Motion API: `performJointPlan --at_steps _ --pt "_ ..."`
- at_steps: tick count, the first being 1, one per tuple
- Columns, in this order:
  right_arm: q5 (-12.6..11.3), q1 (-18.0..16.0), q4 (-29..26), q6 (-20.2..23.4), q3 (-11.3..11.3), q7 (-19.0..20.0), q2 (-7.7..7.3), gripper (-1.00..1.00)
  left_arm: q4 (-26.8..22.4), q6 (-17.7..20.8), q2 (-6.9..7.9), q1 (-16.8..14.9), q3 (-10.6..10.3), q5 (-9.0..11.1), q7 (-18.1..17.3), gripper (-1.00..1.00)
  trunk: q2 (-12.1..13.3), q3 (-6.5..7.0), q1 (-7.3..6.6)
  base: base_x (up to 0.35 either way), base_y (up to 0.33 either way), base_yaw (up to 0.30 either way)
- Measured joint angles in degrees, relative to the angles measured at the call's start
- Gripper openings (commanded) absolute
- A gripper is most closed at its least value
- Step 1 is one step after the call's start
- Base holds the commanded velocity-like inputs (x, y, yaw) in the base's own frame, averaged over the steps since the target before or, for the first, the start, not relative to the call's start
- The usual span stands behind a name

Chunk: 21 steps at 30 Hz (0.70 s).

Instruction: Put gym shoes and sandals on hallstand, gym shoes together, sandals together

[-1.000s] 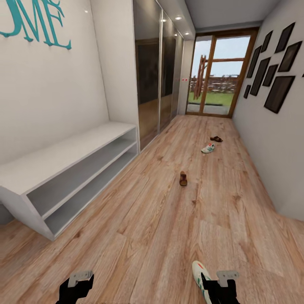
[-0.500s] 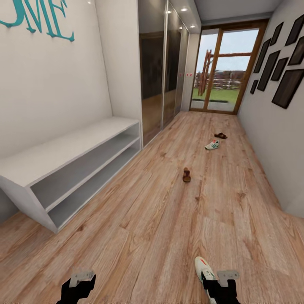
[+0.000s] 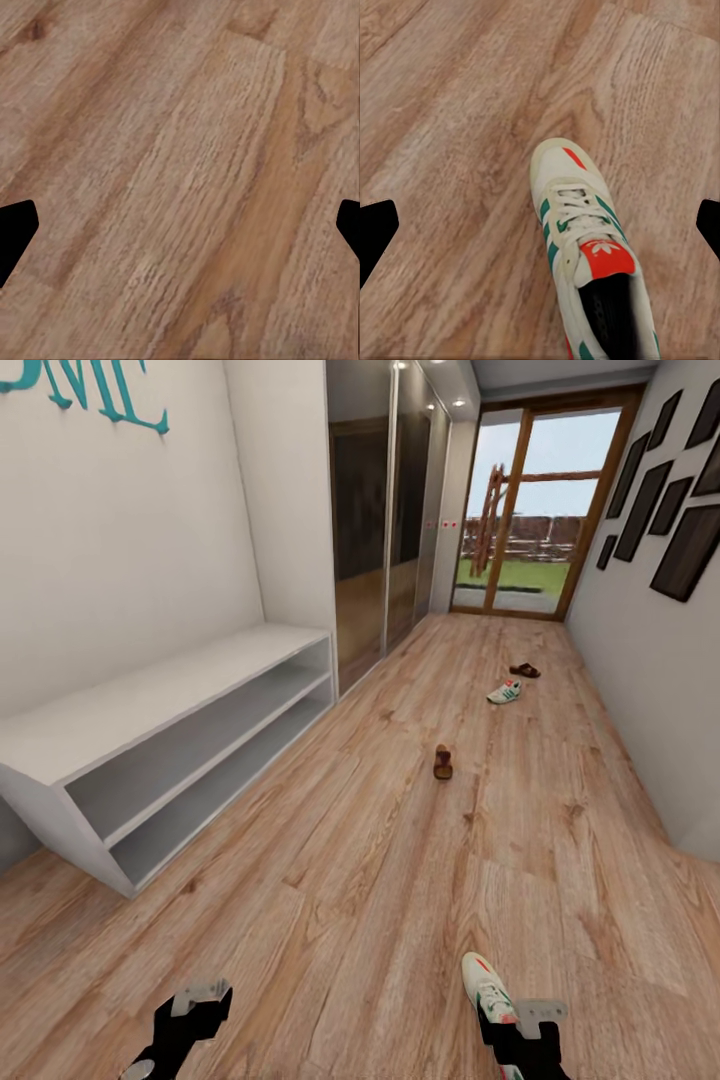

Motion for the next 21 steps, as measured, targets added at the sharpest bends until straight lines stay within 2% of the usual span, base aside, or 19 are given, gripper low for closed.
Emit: performJointPlan --at_steps 5,13,21 --pt "0.0 0.0 0.0 0.0 0.0 0.0 -0.04 1.0 -2.6 1.0 -0.25 -2.2 0.0 -0.1 0.1 1.0 -2.0 -1.36 1.1 0.0 0.0 0.0" --pt "0.0 0.0 -0.1 0.0 -0.1 0.0 -0.07 1.0 -4.8 7.1 -0.5 -5.7 0.0 0.0 -0.1 1.0 -5.2 -3.53 2.86 0.0 0.0 0.0" --pt "0.0 0.0 0.0 0.0 -0.2 -0.1 -0.21 1.0 -5.1 8.7 -1.86 -7.1 -0.1 -0.1 -0.1 1.0 -8.0 -5.73 4.43 0.0 0.0 0.0"
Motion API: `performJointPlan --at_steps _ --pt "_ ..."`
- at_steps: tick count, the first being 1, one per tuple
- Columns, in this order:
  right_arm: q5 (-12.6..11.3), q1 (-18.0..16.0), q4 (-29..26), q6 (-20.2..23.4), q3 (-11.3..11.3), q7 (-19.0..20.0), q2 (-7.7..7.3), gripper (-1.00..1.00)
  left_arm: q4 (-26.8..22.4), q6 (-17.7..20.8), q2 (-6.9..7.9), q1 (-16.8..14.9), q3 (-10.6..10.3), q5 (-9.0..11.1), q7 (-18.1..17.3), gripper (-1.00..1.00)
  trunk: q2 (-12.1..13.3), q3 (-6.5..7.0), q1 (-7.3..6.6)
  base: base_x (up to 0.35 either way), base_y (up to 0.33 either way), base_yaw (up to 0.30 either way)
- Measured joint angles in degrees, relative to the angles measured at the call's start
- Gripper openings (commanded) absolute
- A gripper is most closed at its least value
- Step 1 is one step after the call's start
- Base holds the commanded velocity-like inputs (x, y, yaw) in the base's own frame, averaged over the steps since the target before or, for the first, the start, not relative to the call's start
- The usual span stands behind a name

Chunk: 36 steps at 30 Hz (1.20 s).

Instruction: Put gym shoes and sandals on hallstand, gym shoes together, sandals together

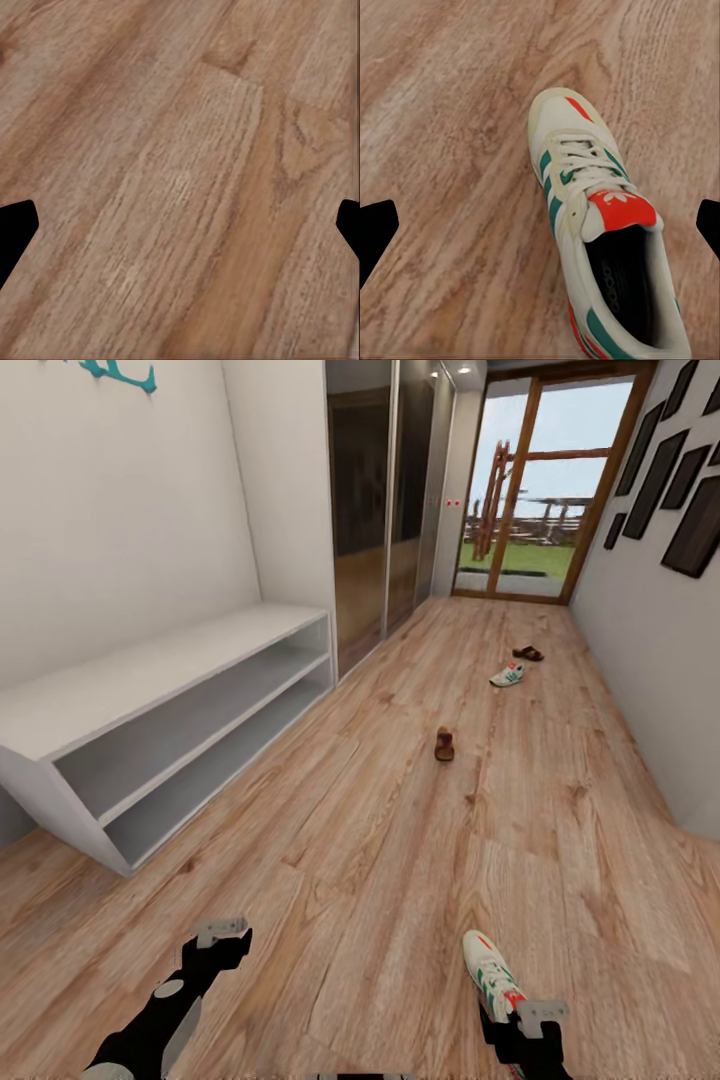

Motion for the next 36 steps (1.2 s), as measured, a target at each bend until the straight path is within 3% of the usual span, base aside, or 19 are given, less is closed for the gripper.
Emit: performJointPlan --at_steps 12,19,25,32,36 --pt "0.0 0.0 0.0 0.0 0.0 -0.1 -1.09 1.0 -0.7 0.4 -1.57 -0.5 -0.1 0.0 0.0 1.0 -0.2 -3.76 0.31 0.0 0.0 0.0" --pt "0.0 0.0 0.0 -0.1 -1.2 -0.1 -1.58 1.0 -0.8 0.3 -1.89 -0.5 -0.2 0.0 0.0 1.0 -0.3 -5.95 0.49 0.0 0.0 0.0" --pt "0.1 0.0 -0.2 0.0 -4.0 0.2 -1.7 1.0 -0.9 0.1 -1.88 -0.3 -1.5 0.0 0.0 1.0 -0.3 -6.46 0.49 0.0 0.0 -0.011" --pt "0.8 0.0 -0.2 0.1 -4.3 0.4 -1.71 1.0 -0.9 -0.1 -1.89 -0.2 -1.8 0.0 0.1 1.0 -0.3 -6.6 0.48 0.014 0.0 -0.009" --pt "2.4 0.0 -0.2 0.1 -4.2 0.4 -1.72 1.0 -0.9 -0.2 -1.96 -0.3 -1.8 0.0 0.1 1.0 -0.3 -6.62 0.47 0.153 -0.057 -0.002"
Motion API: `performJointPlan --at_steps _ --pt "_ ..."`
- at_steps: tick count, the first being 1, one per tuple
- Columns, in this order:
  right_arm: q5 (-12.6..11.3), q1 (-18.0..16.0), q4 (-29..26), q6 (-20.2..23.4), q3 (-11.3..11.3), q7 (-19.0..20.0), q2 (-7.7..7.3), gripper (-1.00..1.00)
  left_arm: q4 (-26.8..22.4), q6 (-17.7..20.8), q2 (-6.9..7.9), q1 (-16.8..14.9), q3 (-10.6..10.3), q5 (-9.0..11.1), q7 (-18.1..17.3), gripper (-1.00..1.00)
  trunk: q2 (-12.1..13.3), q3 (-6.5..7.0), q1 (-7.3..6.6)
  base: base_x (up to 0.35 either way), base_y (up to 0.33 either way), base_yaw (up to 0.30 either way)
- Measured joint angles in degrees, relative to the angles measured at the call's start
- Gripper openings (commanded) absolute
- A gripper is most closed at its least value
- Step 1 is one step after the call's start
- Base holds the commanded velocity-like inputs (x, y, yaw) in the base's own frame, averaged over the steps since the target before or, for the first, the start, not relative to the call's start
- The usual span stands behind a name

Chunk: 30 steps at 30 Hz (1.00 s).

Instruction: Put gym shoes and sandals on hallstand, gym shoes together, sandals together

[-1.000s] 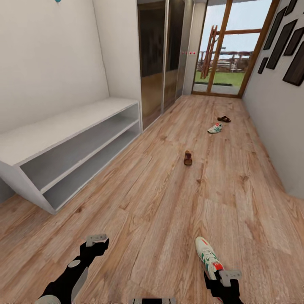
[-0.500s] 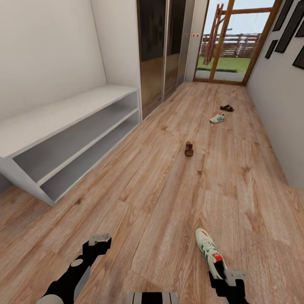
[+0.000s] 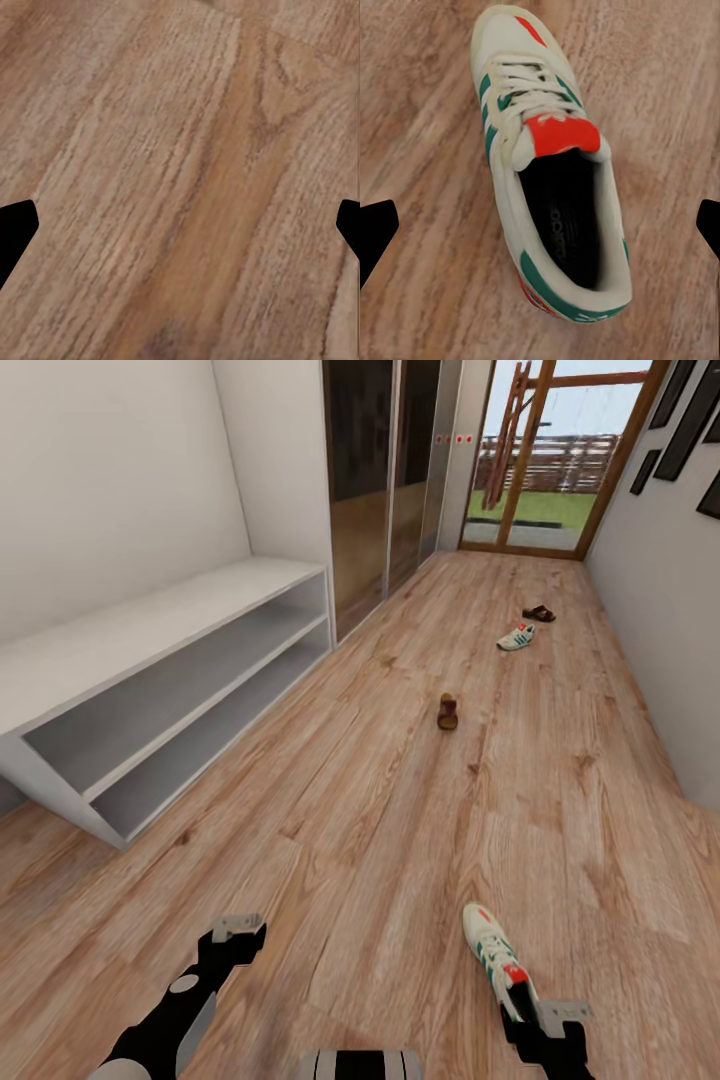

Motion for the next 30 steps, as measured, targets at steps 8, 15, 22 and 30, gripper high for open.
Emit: performJointPlan --at_steps 8,15,22,30 --pt "0.9 0.0 0.0 0.0 0.0 0.0 0.0 1.0 -0.1 0.0 -0.01 0.0 -0.1 0.0 0.0 1.0 0.0 -0.01 0.0 0.194 -0.119 0.0" --pt "1.1 0.0 0.0 0.0 0.0 0.1 -0.06 1.0 -0.1 0.0 -0.02 0.0 0.0 0.0 0.0 1.0 0.0 -0.01 0.02 0.054 -0.034 0.0" --pt "1.1 0.0 0.1 0.0 -0.1 0.1 -0.15 1.0 -0.1 0.0 -0.14 0.0 -0.1 0.0 -0.1 1.0 0.0 -0.01 0.02 0.011 -0.007 0.0" --pt "1.1 0.0 0.1 0.0 -0.2 0.1 -0.18 1.0 -0.2 0.0 -0.33 0.0 -0.1 0.0 -0.1 1.0 0.0 -0.01 0.02 0.002 -0.001 0.0"
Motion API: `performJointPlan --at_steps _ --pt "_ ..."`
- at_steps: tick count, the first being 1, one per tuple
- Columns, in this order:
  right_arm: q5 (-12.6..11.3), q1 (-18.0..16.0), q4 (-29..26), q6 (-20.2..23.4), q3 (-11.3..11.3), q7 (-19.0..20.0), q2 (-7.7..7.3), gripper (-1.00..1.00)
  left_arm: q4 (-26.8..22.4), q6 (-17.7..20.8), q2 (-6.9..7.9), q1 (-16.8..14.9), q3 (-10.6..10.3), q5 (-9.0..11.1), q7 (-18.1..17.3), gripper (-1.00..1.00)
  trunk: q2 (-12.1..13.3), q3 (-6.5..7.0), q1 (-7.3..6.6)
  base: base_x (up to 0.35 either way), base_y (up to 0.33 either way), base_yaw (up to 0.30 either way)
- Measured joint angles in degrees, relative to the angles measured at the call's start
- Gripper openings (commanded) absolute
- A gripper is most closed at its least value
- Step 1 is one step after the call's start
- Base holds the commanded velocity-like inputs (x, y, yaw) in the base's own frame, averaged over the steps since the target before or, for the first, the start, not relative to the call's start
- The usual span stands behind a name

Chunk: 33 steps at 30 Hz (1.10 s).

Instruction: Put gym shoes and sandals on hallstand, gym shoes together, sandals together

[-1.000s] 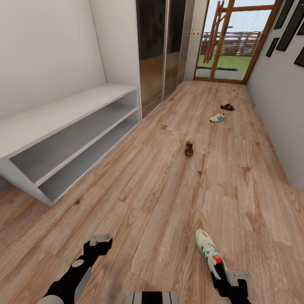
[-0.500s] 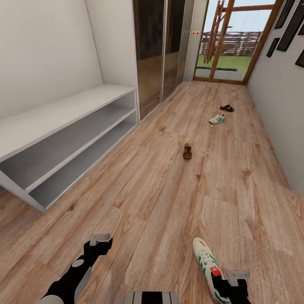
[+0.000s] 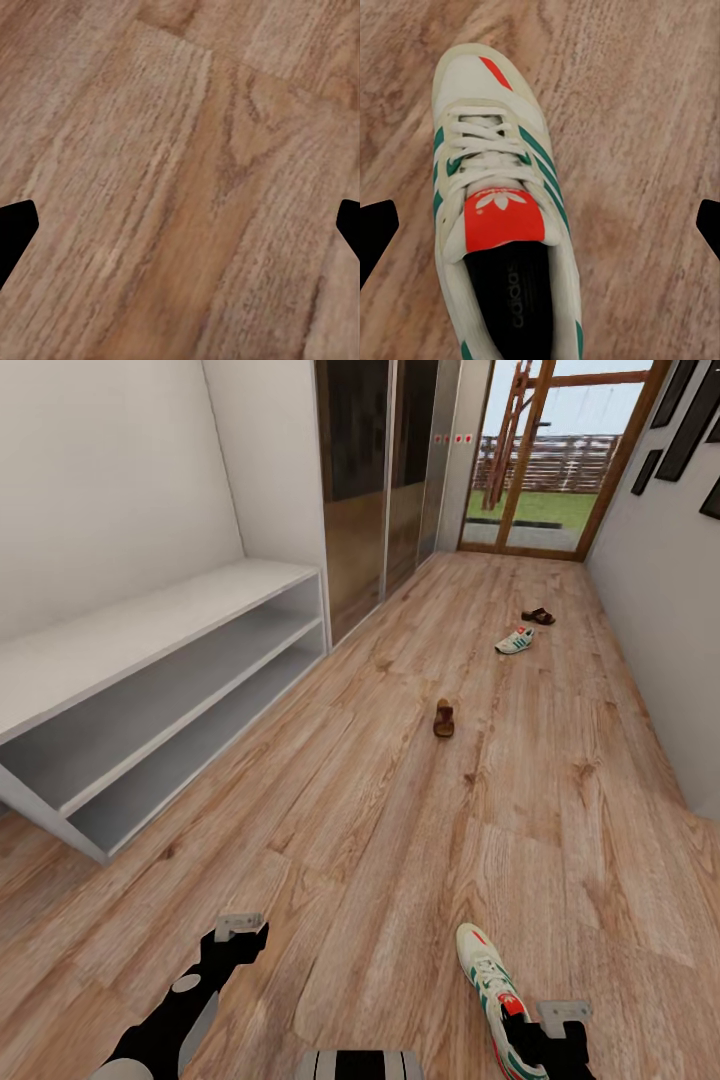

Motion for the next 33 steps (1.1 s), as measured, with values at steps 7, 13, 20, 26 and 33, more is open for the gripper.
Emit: performJointPlan --at_steps 7,13,20,26,33 --pt "0.0 0.0 0.1 0.0 0.0 0.0 0.02 1.0 0.0 0.1 -0.17 -0.1 0.0 0.0 0.0 1.0 0.0 0.0 0.0 0.0 0.0 0.0" --pt "-0.1 0.0 0.1 -0.1 0.0 0.0 0.0 1.0 0.0 0.1 -0.21 -0.1 0.0 0.0 0.0 1.0 -0.1 -1.42 0.16 0.0 0.0 0.0" --pt "-0.1 0.0 0.1 -0.1 0.0 0.0 0.0 1.0 0.0 0.1 -0.21 -0.1 0.0 0.0 0.0 1.0 -0.2 -3.3 0.34 0.0 0.0 0.01" --pt "-0.1 0.0 0.1 -0.1 0.0 0.0 -0.01 1.0 0.0 0.1 -0.21 -0.1 0.0 0.0 -0.1 1.0 -0.3 -5.09 0.49 0.0 0.0 0.047" --pt "-0.1 0.0 0.0 -0.1 0.0 0.0 -0.01 1.0 0.0 0.1 -0.21 -0.1 0.0 0.0 -0.1 1.0 -0.3 -7.24 0.67 0.0 0.0 0.05"
